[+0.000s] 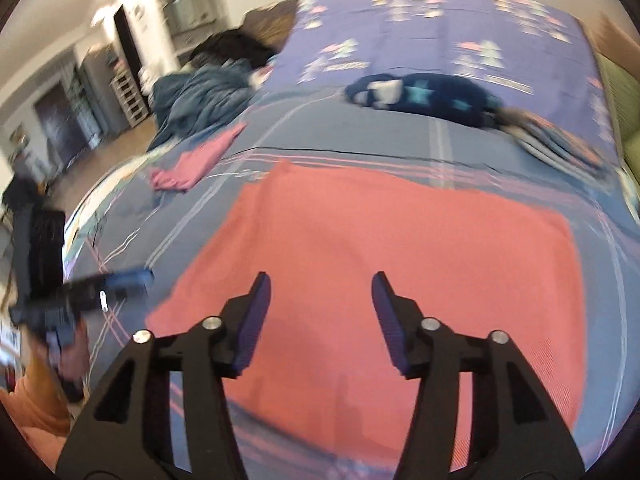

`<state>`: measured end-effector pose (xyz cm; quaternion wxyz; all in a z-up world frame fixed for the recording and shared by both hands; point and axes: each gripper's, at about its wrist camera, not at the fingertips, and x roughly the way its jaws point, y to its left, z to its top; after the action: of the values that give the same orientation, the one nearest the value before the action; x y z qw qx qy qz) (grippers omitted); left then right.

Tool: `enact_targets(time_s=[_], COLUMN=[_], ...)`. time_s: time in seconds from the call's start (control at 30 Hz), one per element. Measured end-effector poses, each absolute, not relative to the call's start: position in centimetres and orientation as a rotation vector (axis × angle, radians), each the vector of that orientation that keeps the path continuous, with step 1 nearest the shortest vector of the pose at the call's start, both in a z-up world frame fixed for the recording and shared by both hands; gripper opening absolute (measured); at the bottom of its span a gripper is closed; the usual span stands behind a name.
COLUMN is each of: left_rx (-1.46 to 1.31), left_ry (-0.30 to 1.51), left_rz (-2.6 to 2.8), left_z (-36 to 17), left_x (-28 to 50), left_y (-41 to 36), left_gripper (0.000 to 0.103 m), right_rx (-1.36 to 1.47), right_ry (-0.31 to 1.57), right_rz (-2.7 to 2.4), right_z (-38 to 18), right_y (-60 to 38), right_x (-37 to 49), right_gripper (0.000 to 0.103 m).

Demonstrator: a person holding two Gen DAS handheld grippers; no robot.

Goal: Fold small clothes

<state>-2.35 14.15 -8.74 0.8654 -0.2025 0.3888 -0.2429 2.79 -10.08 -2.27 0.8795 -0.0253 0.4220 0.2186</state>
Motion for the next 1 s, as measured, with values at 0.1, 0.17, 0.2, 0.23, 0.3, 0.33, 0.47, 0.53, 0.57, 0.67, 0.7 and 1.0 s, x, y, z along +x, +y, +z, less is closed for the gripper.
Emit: enact_targets(time_s=[0.1, 0.17, 0.2, 0.23, 0.3, 0.33, 0.47, 0.53, 0.57, 0.67, 0.7, 1.0], left_rx=[-0.4, -0.399, -0.402, -0.413, -0.459, -0.481, -0.507, -0.539, -0.557, -0.57, -0.568, -0.549], left_ry=[0.85, 0.871, 0.877, 0.878, 0.884, 0.889, 0.899, 0.904, 0.907, 0.922, 0.939, 0.919], left_rz=[-0.526, -0.536, -0.542, -0.549, -0.579, -0.587, -0.607, -0.629, -0.633, -0.648, -0.646, -0.575], left_z=[-9.7, -10.3, -10.6, -10.7, -11.1, -11.3, -12.1, -12.4, -12.5, -12.8, -13.1, -12.8], left_x=[-2.6, -2.7, -3.0, -2.9, -2.7, -2.6, -1.5, -0.8, -0.6, -0.7, -0.6, -3.8], left_y=[13.4, 13.5, 13.8, 14.0, 14.5, 14.7, 14.4, 14.1, 14.1, 13.5, 13.4, 14.4], left_gripper=[0.03, 0.03, 0.03, 0.03, 0.03, 0.034, 0.044, 0.044, 0.044, 0.016, 0.003, 0.002], right_rx=[-0.101, -0.112, -0.119, -0.137, -0.181, -0.193, -0.25, -0.238, -0.229, -0.276, -0.325, -0.215], right_ry=[0.925, 0.963, 0.98, 0.991, 1.009, 1.018, 1.086, 1.143, 1.159, 1.188, 1.178, 1.129], right_rz=[0.486, 0.494, 0.499, 0.494, 0.483, 0.483, 0.456, 0.455, 0.457, 0.437, 0.397, 0.442], right_z=[-2.6, -3.1, -3.4, -3.6, -4.2, -4.4, -6.3, -7.4, -7.7, -9.0, -9.4, -10.0], right_y=[-5.7, -3.4, -2.2, -1.0, 0.9, 1.8, 4.6, 5.2, 5.5, 6.7, 7.1, 6.1], right_x=[5.8, 7.6, 8.6, 9.7, 11.5, 12.1, 14.7, 15.9, 16.3, 16.6, 16.7, 18.6], right_gripper=[0.057, 0.057, 0.057, 0.057, 0.057, 0.057, 0.056, 0.056, 0.056, 0.045, 0.022, 0.004])
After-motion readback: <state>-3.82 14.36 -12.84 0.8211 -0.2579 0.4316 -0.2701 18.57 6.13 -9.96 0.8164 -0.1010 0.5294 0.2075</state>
